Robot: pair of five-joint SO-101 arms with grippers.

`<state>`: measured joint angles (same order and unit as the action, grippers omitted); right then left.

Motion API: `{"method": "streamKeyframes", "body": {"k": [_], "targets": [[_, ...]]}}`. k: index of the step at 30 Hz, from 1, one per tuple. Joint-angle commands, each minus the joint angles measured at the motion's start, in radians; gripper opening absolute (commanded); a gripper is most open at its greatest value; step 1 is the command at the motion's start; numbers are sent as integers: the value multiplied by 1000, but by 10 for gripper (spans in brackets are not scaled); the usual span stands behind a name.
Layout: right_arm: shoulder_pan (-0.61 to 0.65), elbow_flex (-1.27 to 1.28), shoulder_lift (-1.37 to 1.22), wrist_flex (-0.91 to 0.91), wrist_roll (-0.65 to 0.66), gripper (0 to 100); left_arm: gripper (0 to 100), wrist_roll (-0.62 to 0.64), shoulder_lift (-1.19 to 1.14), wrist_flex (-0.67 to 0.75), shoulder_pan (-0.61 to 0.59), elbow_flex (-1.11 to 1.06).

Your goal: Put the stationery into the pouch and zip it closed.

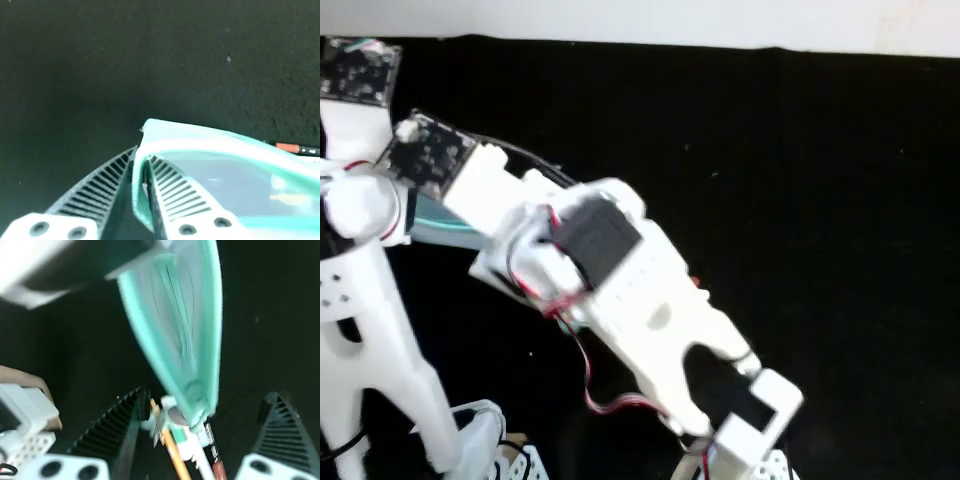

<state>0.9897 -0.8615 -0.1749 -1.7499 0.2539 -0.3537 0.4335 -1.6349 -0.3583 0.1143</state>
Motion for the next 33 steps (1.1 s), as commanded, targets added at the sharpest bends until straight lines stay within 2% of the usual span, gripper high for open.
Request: {"method": "streamKeyframes", "body": {"k": [1,11,16,29,33], "targets": [[-8,-35,-25,-2,8,342,6,12,5,15,1,-5],[-13,-36,117,67,8,342,6,15,1,17,-18,-7],[-21,-36,228,64,8,342,6,78,1,17,-16,1],[-277,-27,312,59,8,342,6,402,8,101,-12,2],[-318,-27,308,19,8,342,6,508,8,117,2,2]]}}
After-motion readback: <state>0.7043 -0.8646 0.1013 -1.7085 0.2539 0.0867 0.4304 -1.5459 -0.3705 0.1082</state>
